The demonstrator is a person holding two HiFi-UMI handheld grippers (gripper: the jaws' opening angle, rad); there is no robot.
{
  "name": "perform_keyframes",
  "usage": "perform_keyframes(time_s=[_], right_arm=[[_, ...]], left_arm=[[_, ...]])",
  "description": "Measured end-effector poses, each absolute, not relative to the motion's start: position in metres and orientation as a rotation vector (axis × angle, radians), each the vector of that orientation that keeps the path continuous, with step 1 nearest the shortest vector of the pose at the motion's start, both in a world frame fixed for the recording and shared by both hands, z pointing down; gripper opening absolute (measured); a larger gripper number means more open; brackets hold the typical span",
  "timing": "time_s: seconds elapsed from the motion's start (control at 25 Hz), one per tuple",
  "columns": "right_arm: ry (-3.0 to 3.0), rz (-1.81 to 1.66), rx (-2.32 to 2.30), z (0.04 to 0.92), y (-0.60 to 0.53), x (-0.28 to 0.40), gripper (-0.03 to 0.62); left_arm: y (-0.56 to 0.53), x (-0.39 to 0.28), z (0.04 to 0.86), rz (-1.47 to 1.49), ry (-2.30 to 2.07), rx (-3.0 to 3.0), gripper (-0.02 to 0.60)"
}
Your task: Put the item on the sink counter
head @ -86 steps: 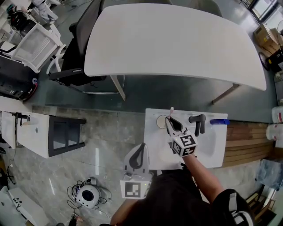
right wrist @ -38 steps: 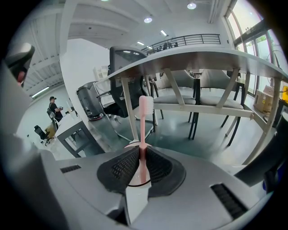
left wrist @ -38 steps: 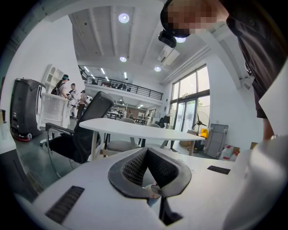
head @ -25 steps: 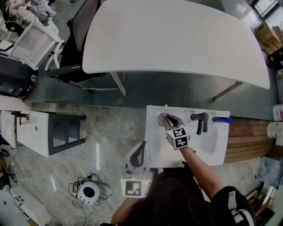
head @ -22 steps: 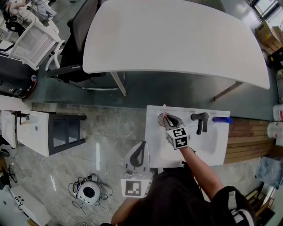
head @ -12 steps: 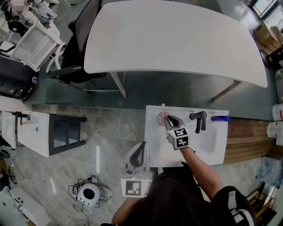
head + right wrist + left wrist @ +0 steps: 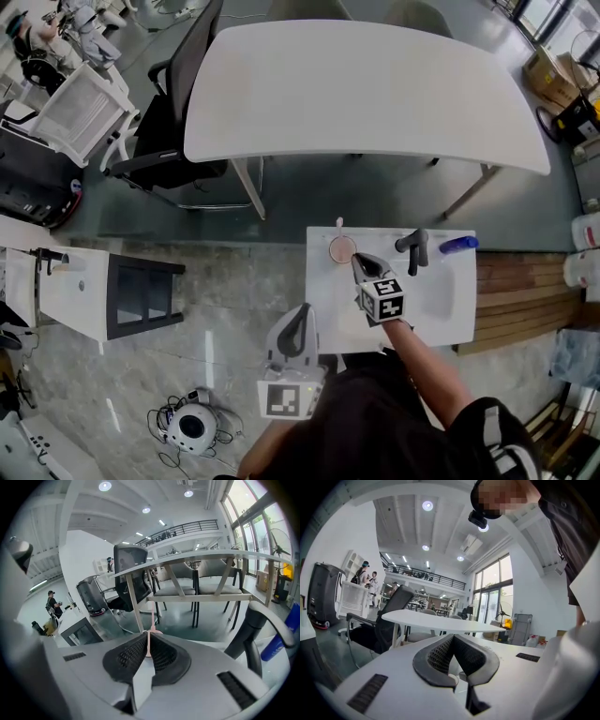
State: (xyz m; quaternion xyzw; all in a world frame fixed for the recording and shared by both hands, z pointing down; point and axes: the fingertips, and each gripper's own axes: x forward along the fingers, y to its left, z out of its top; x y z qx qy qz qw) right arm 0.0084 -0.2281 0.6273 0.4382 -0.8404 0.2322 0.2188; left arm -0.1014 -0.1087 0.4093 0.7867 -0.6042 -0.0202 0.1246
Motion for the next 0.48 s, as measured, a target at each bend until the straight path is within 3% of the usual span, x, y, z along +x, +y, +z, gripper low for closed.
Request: perform_keyframes(time_s=[0.48], right_arm=[[-2.36, 0.684, 1.377, 0.577, -0.157, 0.032, 0.011]], left_arm=[[-0.05, -0.096, 0.394, -0.104, -1.655, 2.404, 0.015]])
